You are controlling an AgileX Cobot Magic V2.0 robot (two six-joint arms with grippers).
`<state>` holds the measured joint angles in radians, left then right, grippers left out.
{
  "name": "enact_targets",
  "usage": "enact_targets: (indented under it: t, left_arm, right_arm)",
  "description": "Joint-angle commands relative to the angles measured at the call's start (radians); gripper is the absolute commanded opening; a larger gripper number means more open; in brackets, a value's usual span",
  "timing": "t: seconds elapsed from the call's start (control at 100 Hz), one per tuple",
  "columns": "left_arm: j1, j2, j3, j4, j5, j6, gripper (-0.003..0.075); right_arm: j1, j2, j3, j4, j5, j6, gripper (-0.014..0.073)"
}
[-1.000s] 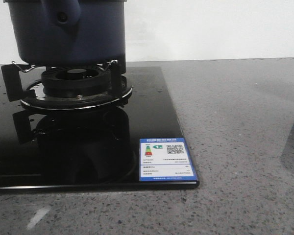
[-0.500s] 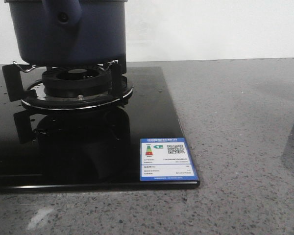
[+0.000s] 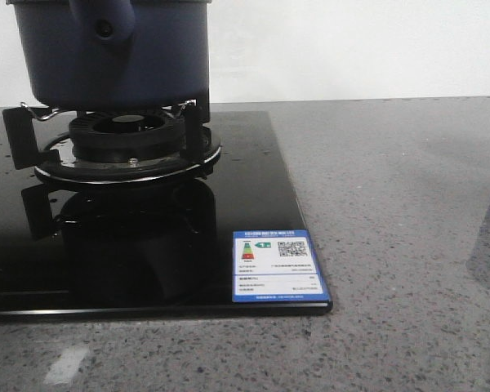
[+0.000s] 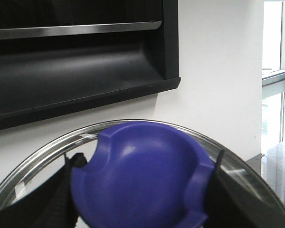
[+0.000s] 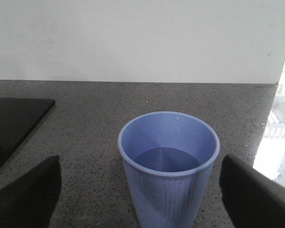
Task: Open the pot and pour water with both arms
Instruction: 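Lift the blue cup with right gripper and carry it over the pot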
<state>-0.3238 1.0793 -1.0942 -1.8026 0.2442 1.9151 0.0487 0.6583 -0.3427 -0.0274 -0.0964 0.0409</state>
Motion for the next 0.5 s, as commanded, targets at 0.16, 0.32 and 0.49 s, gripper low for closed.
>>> enact_targets:
  t: [0.16, 0.32, 0.49]
  left_arm:
    - [-0.004, -0.026, -0.043, -0.062, 0.046, -0.008, 0.025]
    - [-0.004, -0.026, -0.043, -0.062, 0.046, -0.008, 0.025]
    - [-0.004, -0.026, -0.043, -0.062, 0.046, -0.008, 0.025]
  right_arm:
    - [0.003, 0.115, -0.03, 0.002, -0.11, 0.002, 0.0613]
    - [0.003, 0.164, -0.03, 0.002, -0.207, 0.002, 0.0613]
    - [0.003, 0.266, -0.03, 0.002, -0.287, 0.002, 0.0613]
